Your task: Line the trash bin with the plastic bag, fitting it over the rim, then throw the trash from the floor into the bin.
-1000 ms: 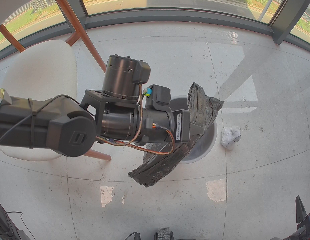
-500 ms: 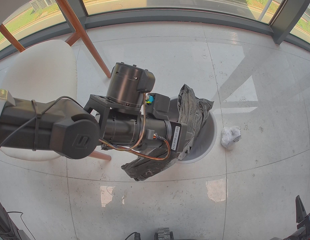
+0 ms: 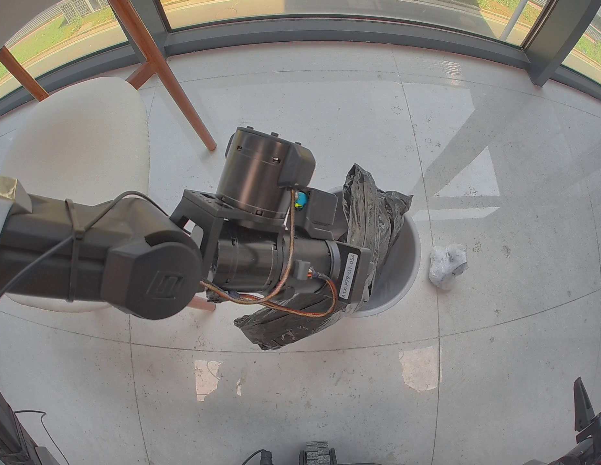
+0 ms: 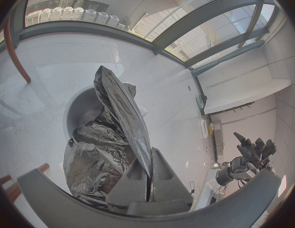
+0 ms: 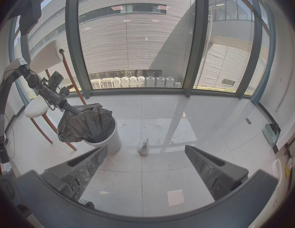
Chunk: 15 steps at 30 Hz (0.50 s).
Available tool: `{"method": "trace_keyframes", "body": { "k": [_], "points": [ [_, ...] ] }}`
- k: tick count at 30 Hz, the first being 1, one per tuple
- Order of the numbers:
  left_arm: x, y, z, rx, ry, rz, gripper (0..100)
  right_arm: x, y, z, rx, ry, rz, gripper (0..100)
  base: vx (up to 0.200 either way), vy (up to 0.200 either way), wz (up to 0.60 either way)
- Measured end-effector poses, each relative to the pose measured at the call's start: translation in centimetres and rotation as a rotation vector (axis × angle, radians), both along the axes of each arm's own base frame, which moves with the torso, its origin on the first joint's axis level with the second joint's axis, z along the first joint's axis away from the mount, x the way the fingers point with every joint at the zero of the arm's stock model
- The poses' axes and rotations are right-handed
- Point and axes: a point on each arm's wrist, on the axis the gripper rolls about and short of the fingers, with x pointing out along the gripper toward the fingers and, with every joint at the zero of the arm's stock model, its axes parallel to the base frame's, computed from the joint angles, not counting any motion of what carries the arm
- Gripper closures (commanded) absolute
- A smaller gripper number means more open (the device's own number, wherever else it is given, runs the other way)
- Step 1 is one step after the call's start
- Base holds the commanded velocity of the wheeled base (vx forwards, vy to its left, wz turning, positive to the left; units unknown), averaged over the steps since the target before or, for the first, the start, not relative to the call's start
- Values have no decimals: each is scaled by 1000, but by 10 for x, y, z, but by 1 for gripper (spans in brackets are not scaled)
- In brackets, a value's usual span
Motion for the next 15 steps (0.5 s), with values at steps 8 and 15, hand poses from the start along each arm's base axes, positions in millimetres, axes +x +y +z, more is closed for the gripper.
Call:
{"method": "trace_keyframes", "body": {
  "k": [8,15],
  "points": [
    [-1,1,-3,8,8,0,100,3,-1,6,10,-4,82,0,0,0,0],
    [-2,1,-4,10,8,-1,100,12,-1,32,17,-105,125,0,0,0,0]
  ]
}}
